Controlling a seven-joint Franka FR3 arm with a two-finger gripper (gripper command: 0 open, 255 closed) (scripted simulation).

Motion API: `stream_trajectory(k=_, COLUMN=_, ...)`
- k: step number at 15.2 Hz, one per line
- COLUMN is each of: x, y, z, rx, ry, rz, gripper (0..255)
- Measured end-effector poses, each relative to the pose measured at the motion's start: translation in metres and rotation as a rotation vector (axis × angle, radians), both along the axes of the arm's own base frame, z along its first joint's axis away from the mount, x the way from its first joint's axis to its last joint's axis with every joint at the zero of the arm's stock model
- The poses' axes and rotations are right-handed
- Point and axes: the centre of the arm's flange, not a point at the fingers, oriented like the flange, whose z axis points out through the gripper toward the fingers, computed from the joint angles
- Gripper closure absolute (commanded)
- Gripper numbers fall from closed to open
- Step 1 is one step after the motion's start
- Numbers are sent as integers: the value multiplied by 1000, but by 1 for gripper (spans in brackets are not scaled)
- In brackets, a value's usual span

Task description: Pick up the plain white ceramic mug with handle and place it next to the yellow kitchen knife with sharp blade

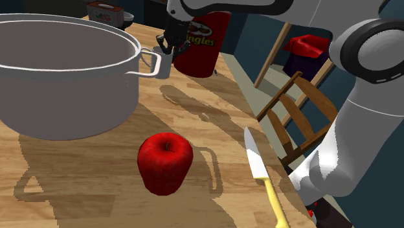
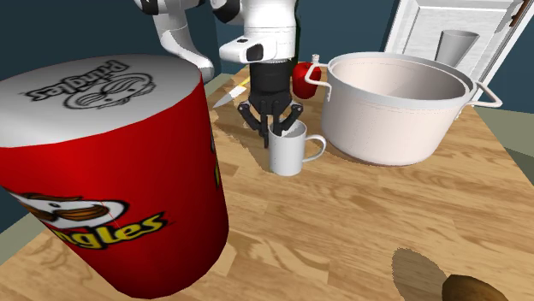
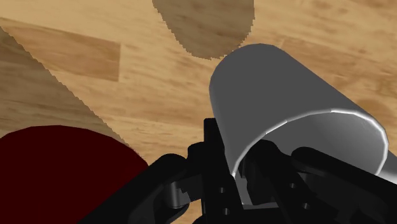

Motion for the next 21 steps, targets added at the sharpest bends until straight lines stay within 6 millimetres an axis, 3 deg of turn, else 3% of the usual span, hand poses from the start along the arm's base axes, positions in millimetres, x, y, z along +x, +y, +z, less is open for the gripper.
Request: stream_trajectory(k=21, x=0, y=0, z=111, rx=0, ry=0, rz=1, gripper=255)
